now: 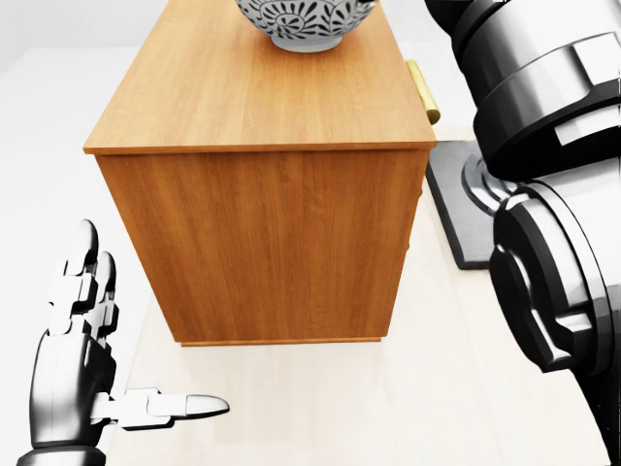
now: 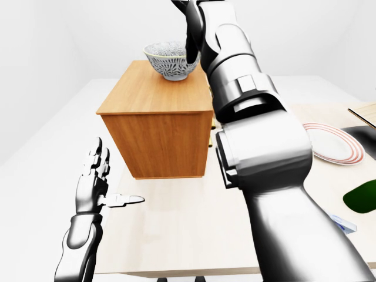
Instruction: Put the bowl on the top of the cabinet.
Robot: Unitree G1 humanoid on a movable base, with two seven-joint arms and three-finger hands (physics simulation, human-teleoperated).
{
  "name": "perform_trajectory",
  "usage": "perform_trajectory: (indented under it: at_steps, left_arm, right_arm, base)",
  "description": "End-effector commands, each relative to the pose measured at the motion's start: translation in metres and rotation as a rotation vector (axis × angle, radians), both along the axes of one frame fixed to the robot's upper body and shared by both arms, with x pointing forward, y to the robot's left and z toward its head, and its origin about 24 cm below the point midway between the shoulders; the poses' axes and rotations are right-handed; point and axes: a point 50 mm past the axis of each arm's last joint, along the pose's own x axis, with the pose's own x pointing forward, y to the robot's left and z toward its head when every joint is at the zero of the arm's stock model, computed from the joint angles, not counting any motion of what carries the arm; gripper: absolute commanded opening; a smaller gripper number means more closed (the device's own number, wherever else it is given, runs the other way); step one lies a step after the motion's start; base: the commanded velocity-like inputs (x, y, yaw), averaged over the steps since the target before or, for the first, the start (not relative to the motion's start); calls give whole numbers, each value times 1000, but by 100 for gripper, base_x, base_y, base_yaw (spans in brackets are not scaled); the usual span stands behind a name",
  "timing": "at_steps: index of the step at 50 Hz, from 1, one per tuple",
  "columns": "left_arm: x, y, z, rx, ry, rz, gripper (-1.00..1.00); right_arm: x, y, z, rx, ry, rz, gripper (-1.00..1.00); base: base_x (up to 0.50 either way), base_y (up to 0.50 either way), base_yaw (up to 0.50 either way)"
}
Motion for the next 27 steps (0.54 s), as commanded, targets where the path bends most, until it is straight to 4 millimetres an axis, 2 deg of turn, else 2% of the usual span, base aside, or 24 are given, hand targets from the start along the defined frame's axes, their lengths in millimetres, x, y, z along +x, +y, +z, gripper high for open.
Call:
perform_trajectory:
  at_steps: [1,7,11,13,14,27]
  left_arm:
    - [0,0,-2,0,7,-3,100]
    - [0,-1,-2,1,9,-7,100]
    - [-1,-2,-1,2,5,-8,100]
    - [-1,-2,-1,2,4,-9,100]
    - [-1,-2,-1,2,4,-9,100]
    - [2,0,-3,-1,11,0,100]
  right_arm:
    - [-24,-33,62,14,-113,-84,100]
    - [-45,-56,98,24,-188,-144,100]
    - [-58,-69,115,34,-229,-177,100]
    - [-58,-69,115,35,-231,-178,100]
    - [-65,-78,123,34,-256,-205,100]
    - [-72,-115,128,44,-260,-310,100]
  base:
    - [0,0,0]
    - [0,0,0]
    - [0,0,0]
    - [0,0,0]
    - [0,0,0]
    - [0,0,0]
